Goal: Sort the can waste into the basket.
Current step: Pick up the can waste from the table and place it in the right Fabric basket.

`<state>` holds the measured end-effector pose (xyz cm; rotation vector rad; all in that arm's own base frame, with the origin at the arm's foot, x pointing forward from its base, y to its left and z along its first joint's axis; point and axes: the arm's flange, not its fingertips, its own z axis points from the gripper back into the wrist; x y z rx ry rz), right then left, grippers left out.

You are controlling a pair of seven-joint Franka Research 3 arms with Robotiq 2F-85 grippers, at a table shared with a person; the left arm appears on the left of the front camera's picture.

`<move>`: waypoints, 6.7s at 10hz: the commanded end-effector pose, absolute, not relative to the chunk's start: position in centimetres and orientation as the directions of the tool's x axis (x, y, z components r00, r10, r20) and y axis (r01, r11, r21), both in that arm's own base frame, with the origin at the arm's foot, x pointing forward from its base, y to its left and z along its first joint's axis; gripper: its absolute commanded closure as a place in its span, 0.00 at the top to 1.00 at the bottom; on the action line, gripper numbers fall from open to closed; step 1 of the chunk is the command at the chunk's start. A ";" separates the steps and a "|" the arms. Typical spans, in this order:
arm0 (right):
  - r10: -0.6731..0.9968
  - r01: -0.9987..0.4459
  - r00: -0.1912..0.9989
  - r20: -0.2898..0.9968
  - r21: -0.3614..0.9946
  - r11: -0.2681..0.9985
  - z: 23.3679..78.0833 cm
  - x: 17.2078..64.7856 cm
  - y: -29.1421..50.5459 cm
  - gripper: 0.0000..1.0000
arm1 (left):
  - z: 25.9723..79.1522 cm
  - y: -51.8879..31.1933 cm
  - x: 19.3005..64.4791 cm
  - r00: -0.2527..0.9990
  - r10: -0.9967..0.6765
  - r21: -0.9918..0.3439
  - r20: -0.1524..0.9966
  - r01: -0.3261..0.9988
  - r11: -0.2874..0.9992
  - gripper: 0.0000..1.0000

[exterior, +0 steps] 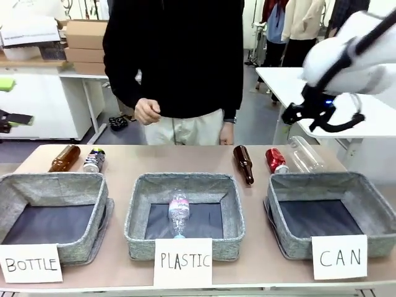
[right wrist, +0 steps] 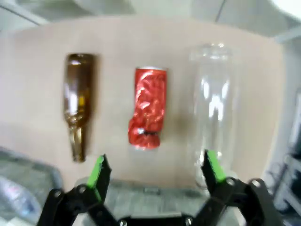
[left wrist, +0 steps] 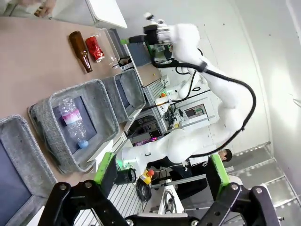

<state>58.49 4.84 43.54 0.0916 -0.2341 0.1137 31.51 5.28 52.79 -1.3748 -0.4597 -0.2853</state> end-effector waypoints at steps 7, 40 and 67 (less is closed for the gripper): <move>0.210 -0.219 0.975 0.076 0.147 0.965 39.5 62.9 8.2 1.00 | 53.0 5.3 31.5 0.865 0.074 -0.862 0.496 0.480 0.163 1.00; 0.587 -0.576 0.809 0.039 0.255 0.777 45.8 37.1 1.5 0.00 | 53.0 5.3 31.5 0.865 0.074 -0.862 0.496 0.480 0.163 1.00; 0.179 -0.432 0.896 0.406 0.706 0.562 50.8 38.4 -6.9 1.00 | 53.0 5.3 31.5 0.865 0.074 -0.862 0.496 0.480 0.163 1.00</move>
